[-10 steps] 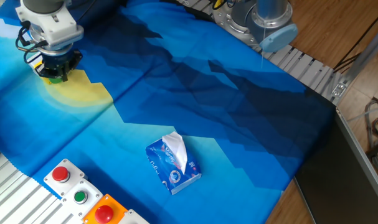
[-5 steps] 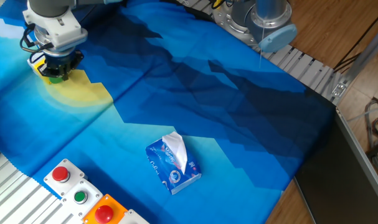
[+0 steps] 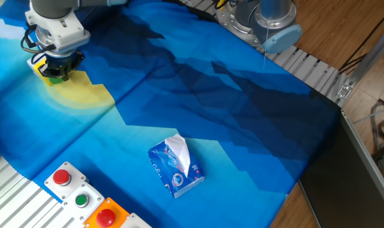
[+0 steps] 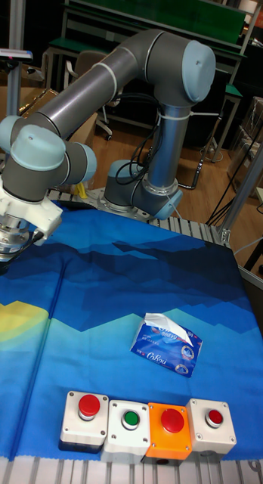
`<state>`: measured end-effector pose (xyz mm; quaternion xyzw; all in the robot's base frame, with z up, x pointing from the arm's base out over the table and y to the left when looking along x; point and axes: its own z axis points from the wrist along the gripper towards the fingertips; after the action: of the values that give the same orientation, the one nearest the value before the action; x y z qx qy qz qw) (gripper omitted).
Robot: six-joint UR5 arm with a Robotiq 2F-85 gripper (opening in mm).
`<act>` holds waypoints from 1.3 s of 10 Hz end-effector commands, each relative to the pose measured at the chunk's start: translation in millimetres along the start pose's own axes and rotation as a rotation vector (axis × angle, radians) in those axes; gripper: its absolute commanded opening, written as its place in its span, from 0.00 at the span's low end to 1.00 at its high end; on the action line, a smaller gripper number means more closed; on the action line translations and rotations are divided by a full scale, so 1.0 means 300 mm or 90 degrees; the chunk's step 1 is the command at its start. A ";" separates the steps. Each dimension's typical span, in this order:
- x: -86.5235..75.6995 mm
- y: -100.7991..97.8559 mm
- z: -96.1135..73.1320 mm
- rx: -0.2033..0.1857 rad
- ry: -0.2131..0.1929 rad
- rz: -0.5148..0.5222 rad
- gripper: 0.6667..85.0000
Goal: Press the button horizontally
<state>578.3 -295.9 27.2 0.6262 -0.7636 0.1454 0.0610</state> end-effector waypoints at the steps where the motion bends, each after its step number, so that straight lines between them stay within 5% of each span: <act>1: 0.029 -0.009 0.002 0.012 0.020 0.002 0.00; 4: 0.087 -0.035 0.004 0.031 0.059 -0.012 0.00; 7: 0.118 -0.032 0.026 0.035 0.065 -0.009 0.00; 8: 0.101 -0.021 -0.003 0.040 0.089 0.008 0.00; 9: 0.022 0.008 -0.114 0.045 0.157 0.053 0.00; 10: -0.107 0.062 -0.177 0.005 0.155 0.117 0.00; 11: -0.259 0.051 -0.124 -0.018 0.008 0.127 0.00; 12: -0.265 0.050 -0.132 -0.029 -0.029 0.145 0.00; 13: -0.268 0.084 -0.172 -0.068 -0.068 0.192 0.00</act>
<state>575.8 -242.0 42.1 0.5589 -0.8114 0.1569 0.0684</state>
